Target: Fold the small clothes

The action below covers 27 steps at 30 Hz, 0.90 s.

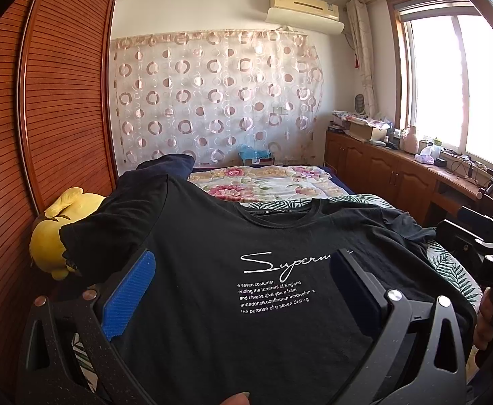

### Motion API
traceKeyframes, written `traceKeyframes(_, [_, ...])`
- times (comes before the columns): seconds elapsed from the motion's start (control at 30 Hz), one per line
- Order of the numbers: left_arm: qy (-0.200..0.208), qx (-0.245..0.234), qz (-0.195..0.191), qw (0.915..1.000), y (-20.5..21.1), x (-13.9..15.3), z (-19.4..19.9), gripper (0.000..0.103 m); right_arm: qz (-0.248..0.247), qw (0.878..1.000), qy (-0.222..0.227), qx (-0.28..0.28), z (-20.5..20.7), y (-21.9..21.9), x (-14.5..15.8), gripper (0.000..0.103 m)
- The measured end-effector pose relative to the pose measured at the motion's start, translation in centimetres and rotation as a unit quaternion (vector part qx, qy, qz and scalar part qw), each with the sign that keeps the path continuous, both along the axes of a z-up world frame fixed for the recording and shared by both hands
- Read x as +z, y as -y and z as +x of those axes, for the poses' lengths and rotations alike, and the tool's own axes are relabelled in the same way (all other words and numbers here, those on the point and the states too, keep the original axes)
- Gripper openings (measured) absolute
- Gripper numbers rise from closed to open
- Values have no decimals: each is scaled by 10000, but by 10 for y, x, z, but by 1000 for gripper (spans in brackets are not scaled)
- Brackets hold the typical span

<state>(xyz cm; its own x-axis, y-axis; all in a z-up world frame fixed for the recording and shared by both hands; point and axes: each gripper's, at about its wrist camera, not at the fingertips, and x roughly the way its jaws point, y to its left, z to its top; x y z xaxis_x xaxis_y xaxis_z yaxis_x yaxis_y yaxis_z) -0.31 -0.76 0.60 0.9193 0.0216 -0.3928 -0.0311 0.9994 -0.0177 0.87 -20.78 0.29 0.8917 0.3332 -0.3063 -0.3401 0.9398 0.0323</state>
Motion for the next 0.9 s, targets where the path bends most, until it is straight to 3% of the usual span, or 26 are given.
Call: traceKeyframes(0.9, [4,-2,19,10000,1,1,0,103,44,10000,-37,-35,2,1,0,102])
